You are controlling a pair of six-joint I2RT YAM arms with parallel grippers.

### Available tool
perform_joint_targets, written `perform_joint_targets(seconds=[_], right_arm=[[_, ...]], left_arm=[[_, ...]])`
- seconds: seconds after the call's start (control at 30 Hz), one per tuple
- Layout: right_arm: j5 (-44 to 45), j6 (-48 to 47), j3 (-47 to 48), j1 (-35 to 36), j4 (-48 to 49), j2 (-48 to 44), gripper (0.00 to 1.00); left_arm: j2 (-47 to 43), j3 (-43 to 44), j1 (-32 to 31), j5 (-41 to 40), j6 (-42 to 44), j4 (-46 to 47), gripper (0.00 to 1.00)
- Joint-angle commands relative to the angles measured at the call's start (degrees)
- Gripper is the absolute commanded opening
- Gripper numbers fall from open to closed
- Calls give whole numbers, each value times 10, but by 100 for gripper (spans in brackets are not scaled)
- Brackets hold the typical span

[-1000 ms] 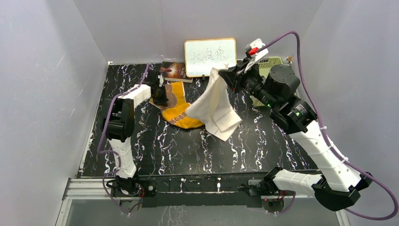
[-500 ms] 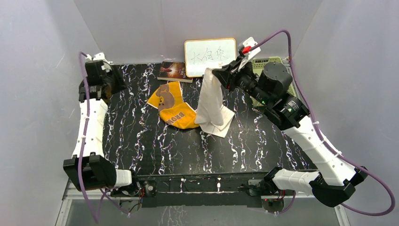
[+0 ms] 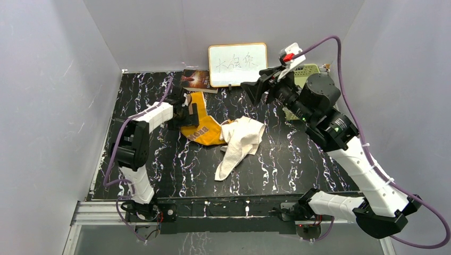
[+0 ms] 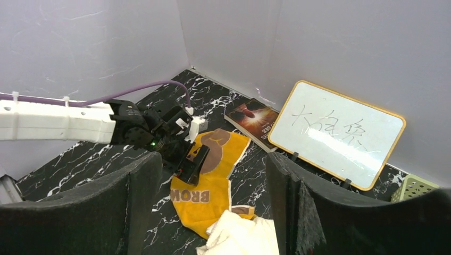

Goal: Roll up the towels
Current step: Flatten out the towel at the center of the board.

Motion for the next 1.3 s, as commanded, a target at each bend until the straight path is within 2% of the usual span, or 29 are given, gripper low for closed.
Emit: perform_joint_targets(seconds=[0.0,0.07,0.1,0.13,0.2,0.3,0.37,0.47,0.57,0.7,0.73,0.77,0.83,0.93,0.97,1.1,1.17,1.27], right_arm=[[25,-15,0,-1,0,-26,70],[26,-17,-3,-1,-2,-27,70],[27,-19,-4,-1,-2,-27,70],[28,-21,-4,-2,-3,-26,70],[29,-25,-3,-1,-5,-24,71],[27,-23,-7,-1,-9,-14,73],[20,-17,-21,-2,-11,-3,77],[9,-5,-60,-2,-3,10,84],[3,6,-85,-3,10,24,85],[13,16,-99,-4,1,48,87],[21,19,-104,-5,-4,53,88],[26,22,-111,-6,-12,58,88],[42,34,-129,-9,-26,66,89],[52,57,-167,-25,-43,77,89],[46,61,-180,-33,-49,81,89],[4,90,-229,-68,-63,97,89],[-3,102,-244,-83,-68,107,88],[-15,121,-259,-110,-68,123,85]], left_arm=[[30,41,-13,-43,-4,5,84],[55,42,-14,-24,6,4,40],[64,44,-14,-18,10,-5,3],[66,45,-13,-23,14,-17,0],[26,44,2,-56,17,-50,0],[-116,54,86,-91,18,-106,0],[-197,105,137,-152,35,-167,0],[-259,157,151,-235,48,-252,0],[-314,116,158,-270,32,-294,0],[-359,10,179,-258,20,-289,0],[-361,-14,183,-249,15,-286,4],[-361,-39,184,-237,13,-278,16],[-359,-79,185,-212,9,-259,51],[-358,-90,185,-164,0,-244,92],[-362,-80,184,-139,0,-239,98],[-368,-32,163,21,-14,-213,98],[-364,-31,97,61,-47,-189,98],[-355,-71,-51,62,-113,-130,98]])
